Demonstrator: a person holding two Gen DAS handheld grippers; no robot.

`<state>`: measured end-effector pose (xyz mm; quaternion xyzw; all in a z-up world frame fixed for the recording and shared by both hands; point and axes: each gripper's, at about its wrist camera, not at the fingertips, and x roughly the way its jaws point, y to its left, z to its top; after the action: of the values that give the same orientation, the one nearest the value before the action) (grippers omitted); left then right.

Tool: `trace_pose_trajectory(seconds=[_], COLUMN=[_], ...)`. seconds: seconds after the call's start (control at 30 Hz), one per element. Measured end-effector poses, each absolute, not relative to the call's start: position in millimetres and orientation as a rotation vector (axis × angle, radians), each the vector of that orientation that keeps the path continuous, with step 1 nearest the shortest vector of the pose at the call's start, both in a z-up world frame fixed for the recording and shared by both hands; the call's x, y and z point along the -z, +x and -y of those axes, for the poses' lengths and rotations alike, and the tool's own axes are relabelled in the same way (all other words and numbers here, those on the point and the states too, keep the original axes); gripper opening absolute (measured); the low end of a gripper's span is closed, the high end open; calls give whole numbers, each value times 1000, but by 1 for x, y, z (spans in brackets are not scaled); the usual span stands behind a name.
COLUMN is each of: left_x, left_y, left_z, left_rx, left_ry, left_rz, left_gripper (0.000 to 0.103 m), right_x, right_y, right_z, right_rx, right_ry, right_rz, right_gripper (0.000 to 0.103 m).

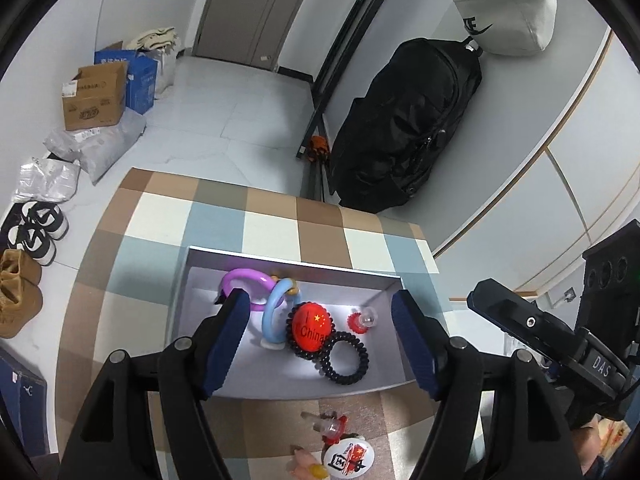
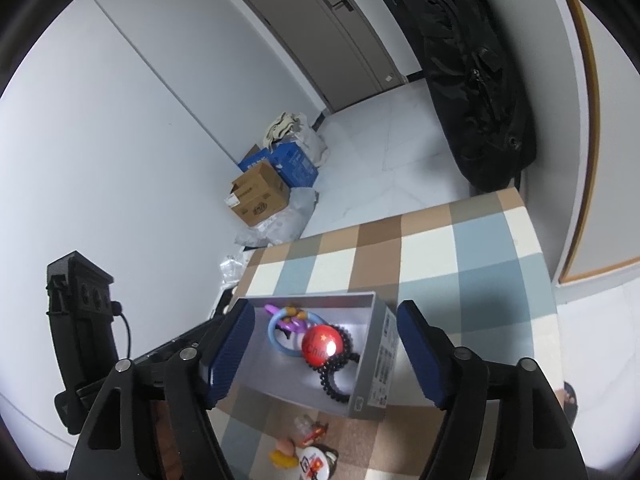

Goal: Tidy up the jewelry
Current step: 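Move the right tool to the white printed badge and grasp it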

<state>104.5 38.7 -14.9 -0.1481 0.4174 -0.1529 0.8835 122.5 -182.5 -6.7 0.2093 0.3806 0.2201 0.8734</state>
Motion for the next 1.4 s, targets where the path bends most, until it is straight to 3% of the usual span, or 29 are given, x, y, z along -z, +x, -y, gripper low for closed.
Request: trace_pose_trajectory(seconds=[0.6, 0.67, 0.7, 0.73, 1.17, 1.4], left_x=[10, 10, 10, 10, 16, 34], left_y=[45, 39, 36, 32, 20, 15], left_z=[-20, -22, -24, -26, -46, -52], left_rx=[273, 253, 242, 232, 156, 148], left_ry=[-85, -76, -80, -88, -122, -94], left_rz=[-753, -741, -737, -731, -747, -797], left_gripper=[70, 75, 83, 85, 85, 88], right_x=[11, 10, 10, 10, 18, 42], right_y=[73, 67, 65, 61, 32, 25], right_z=[184, 184, 185, 185, 173, 170], right_rx=[-438, -432, -432, -431, -481, -476], right_ry=[359, 350, 348, 343, 254, 265], right_rz=[-755, -741, -737, -731, -714, -834], right_gripper=[97, 100, 100, 100, 103, 103])
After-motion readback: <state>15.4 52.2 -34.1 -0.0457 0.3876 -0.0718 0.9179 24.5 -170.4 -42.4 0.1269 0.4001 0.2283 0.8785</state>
